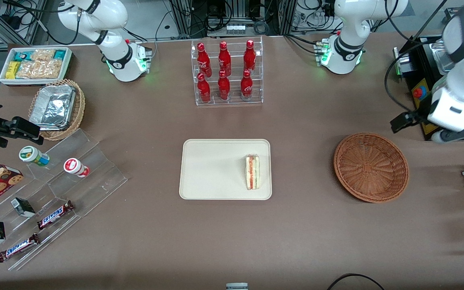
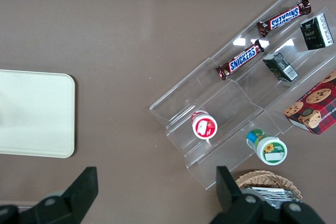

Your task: Place sandwich from basket to tray

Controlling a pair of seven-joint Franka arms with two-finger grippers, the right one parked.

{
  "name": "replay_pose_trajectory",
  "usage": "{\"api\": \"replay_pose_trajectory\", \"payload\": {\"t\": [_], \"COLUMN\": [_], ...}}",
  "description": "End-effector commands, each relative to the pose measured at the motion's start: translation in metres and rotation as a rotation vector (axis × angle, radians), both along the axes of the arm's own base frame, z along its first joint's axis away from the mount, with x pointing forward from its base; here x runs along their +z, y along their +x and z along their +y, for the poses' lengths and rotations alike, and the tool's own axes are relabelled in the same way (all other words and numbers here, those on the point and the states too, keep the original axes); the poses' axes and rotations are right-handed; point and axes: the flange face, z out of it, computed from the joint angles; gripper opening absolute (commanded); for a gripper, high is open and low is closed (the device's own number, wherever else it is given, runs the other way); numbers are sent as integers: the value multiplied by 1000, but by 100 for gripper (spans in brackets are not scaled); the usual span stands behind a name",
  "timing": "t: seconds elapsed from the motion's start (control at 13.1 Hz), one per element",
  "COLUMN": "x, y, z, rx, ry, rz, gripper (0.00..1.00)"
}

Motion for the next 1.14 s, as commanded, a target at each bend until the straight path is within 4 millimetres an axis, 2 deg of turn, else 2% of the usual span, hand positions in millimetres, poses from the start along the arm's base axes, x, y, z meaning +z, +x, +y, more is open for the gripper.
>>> {"api": "replay_pose_trajectory", "payload": {"t": [0.0,0.08,0.38,0.69,0.84,1.07], "x": [12,14,47,46,54,54], "y": [-1,-2,-6,-12,-13,-13], "z": [6,8,8,0,1,3], "rx": [-13,-33,-97,-214,-213,-211], "ry": [7,6,-13,-44,-52,-56], "rz": [2,1,27,69,57,64], "gripper": [100,100,100,100,100,100]}}
